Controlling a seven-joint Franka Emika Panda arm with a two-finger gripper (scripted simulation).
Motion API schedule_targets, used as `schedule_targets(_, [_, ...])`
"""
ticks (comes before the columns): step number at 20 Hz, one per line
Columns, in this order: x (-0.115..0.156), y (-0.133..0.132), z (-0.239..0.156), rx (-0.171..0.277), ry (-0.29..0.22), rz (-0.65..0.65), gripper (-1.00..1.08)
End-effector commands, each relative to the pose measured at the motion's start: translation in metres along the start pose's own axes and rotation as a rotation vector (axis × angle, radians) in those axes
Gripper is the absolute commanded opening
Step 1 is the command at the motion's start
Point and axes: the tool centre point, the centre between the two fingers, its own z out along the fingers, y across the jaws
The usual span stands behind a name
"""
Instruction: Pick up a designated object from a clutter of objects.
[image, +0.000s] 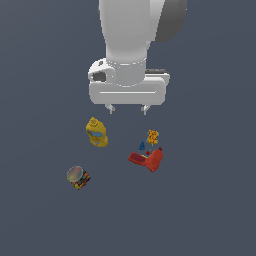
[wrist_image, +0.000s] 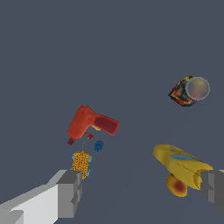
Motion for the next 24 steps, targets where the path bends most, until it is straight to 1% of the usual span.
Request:
schedule_targets(1, [0.001, 0.001, 0.000, 0.002, 0.001, 0.007, 1.00])
schedule_targets(7, [0.007, 0.006, 0.005, 0.003, 0.000, 0.025, 1.00])
schedule_targets(13, [0.024, 0.022, 0.020, 0.007, -0.004, 0.086, 1.00])
schedule_targets(18, [0.045, 0.046, 0.042, 0.010, -0.008, 0.167, 1.00])
schedule_targets(24, [0.074, 0.088, 0.083, 0.008, -0.014, 0.298, 1.00])
